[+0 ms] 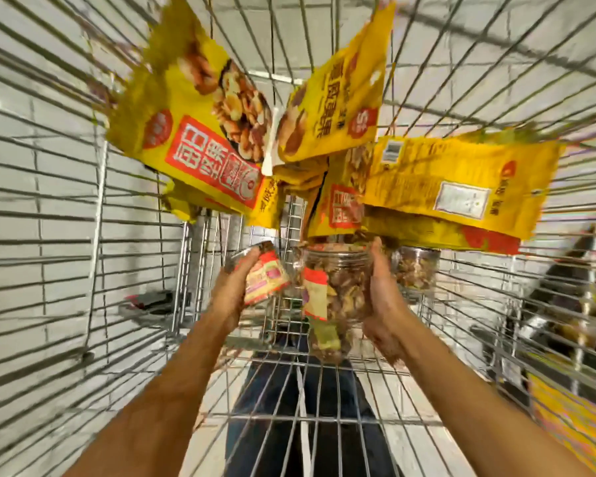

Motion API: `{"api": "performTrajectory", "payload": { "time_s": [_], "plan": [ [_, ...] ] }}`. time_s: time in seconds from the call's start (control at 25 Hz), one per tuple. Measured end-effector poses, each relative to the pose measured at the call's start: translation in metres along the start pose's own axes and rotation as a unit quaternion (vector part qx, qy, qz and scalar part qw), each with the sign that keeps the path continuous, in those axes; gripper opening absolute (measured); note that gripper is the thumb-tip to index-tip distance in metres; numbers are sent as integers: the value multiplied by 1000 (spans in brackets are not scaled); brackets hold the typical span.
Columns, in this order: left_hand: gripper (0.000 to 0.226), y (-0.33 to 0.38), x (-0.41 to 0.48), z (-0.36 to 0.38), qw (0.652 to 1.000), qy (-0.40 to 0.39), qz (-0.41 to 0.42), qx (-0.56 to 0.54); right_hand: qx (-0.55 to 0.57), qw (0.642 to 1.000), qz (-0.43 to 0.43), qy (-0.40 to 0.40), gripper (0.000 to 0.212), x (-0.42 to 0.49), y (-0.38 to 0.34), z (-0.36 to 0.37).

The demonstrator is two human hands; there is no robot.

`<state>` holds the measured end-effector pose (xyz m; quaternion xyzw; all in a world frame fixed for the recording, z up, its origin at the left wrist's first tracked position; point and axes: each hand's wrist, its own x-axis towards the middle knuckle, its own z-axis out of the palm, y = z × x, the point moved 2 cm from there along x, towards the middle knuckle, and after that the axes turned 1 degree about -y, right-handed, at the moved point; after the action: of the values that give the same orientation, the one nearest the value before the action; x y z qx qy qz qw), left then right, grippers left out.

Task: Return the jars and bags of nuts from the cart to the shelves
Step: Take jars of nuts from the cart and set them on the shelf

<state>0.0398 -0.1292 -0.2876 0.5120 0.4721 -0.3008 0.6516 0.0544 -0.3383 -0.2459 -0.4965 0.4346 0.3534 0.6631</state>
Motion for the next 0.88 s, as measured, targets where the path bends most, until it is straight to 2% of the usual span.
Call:
{"api": "performTrajectory", "payload": {
  "time_s": [0.08,0.16,0.24,0.36,0.48,0.64,0.72,0.88],
  "plan": [
    [32,22,-36,-3,999,-49,1,-11,4,1000,-14,3,66,-35,-27,9],
    [42,54,-88,1,992,-121,14,-5,61,998,-33,-4,67,-87,-52,15],
    [55,89,-144,16,981,-194,29,-3,129,987,-91,-13,74,-147,-71,11],
    [82,133,-229,60,943,-327,55,2,257,946,-196,-22,80,-239,-73,-15],
    [86,141,-303,117,900,-424,94,40,380,884,-274,5,73,-318,-52,-53],
    [86,80,-397,200,833,-533,88,121,490,785,-377,51,81,-404,13,-124],
    [86,32,-434,236,795,-572,69,189,509,750,-413,80,85,-441,54,-157],
    [91,-89,-498,303,710,-654,-14,260,564,669,-454,167,82,-501,147,-238]
  ]
}}
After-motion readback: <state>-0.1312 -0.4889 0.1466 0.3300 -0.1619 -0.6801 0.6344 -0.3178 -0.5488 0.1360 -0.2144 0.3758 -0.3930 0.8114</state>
